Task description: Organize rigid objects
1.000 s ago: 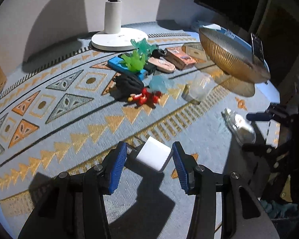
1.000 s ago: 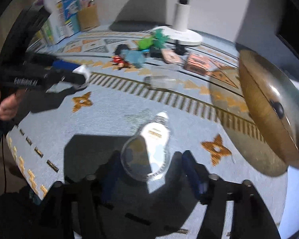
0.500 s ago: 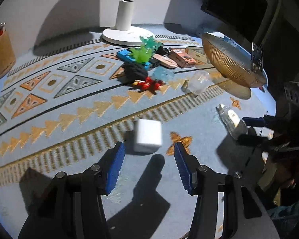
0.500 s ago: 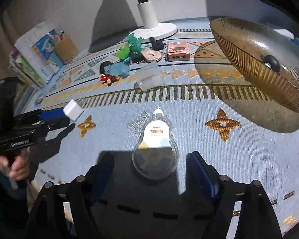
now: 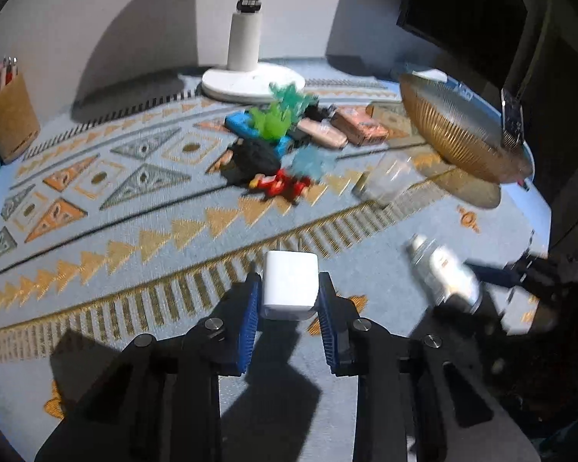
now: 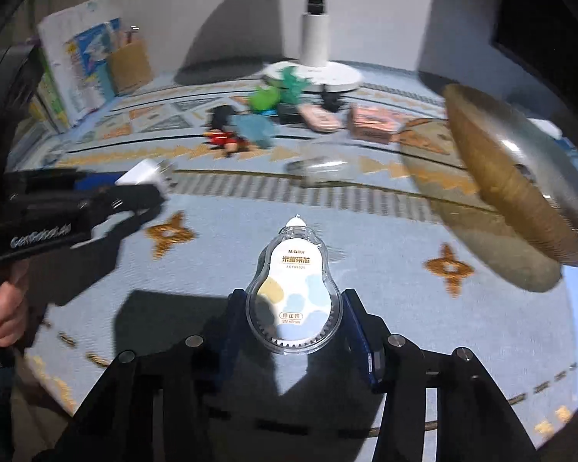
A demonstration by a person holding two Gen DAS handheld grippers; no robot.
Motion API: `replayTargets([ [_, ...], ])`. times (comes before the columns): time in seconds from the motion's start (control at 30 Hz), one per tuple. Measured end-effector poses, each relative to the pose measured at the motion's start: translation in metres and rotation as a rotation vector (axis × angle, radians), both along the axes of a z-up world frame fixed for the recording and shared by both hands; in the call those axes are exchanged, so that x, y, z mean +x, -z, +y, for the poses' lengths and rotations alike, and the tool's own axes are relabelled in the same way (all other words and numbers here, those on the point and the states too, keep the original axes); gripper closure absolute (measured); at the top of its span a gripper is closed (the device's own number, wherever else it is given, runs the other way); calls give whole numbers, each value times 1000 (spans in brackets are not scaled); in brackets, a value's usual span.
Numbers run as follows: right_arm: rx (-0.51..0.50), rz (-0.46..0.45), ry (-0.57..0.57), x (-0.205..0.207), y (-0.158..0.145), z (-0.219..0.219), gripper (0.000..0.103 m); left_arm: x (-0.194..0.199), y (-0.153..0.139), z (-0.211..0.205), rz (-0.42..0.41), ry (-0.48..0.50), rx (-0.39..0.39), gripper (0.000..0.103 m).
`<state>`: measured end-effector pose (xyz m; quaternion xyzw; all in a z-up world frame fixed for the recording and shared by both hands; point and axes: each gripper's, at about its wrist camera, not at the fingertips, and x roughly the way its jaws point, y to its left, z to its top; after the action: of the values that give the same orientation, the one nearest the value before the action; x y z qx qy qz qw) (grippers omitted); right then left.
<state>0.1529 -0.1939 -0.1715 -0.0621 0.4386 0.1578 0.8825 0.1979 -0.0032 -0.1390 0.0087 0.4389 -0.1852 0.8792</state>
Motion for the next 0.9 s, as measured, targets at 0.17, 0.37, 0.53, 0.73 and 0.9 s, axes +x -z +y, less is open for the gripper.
replayTargets([
  [0.17, 122, -5, 1, 1, -22, -15, 55, -5, -43, -15, -94, 34, -30, 78],
  [0.37, 230, -151, 127, -2, -83, -79, 55, -4, -114, -63, -256, 122, -45, 78],
  [0.53, 200, -338, 313, -13, -138, -155, 55, 7, -157, -111, -334, 204, -106, 78],
  [0.73, 88, -424, 514, -9, -169, -221, 55, 46, -167, -180, -311, 274, -151, 78],
  [0.9, 33, -345, 542, 12, -150, -238, 55, 77, -129, -225, -200, 317, -136, 77],
])
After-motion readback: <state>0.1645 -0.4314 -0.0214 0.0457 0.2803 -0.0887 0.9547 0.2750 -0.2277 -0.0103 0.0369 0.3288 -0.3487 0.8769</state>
